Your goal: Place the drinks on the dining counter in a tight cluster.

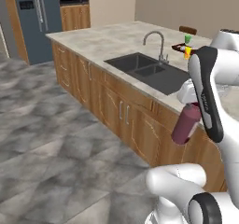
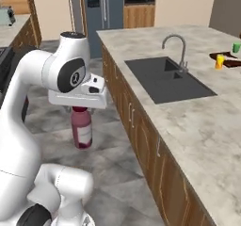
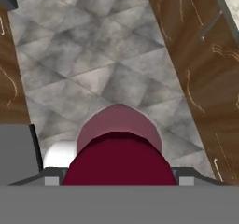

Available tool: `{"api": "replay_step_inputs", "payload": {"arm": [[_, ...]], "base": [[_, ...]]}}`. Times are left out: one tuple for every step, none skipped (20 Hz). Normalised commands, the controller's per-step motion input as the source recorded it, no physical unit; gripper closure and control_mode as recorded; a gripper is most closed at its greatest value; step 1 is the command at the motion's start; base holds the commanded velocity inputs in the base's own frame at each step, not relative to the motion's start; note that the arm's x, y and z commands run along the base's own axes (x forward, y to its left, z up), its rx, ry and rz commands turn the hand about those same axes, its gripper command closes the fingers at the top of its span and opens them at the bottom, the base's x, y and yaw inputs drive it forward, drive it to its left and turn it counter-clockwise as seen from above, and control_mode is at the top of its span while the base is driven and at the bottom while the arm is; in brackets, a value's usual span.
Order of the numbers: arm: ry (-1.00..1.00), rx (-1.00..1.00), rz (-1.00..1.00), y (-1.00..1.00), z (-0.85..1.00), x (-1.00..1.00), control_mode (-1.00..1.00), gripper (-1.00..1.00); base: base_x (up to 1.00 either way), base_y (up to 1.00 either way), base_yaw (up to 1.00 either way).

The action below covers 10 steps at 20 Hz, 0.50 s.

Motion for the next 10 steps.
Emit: {"api": "replay_step_inputs", "payload": {"arm": [[0.0,0.0,0.0,0.0,0.0,0.0,1.0,1.0],[0.0,0.0,0.0,0.0,0.0,0.0,1.0,1.0],[0.0,0.0,0.0,0.0,0.0,0.0,1.0,1.0],[0.0,0.0,0.0,0.0,0.0,0.0,1.0,1.0],[0.0,0.0,0.0,0.0,0.0,0.0,1.0,1.0],[0.0,0.0,0.0,0.0,0.0,0.0,1.0,1.0],[0.0,0.0,0.0,0.0,0.0,0.0,1.0,1.0],[0.0,0.0,0.0,0.0,0.0,0.0,1.0,1.0],[0.0,0.0,0.0,0.0,0.0,0.0,1.0,1.0],[0.0,0.0,0.0,0.0,0.0,0.0,1.0,1.0]], "base": [[-1.0,-0.54,-0.08],[-1.0,-0.51,-0.08],[-1.0,-0.48,-0.07],[-0.66,-0.55,-0.02],[-0.64,-0.58,-0.02],[-0.61,-0.49,0.0],[-0.62,-0.45,0.0],[-0.53,-0.4,0.05],[-0.36,-0.38,0.11],[-0.2,-0.61,0.0]]}}
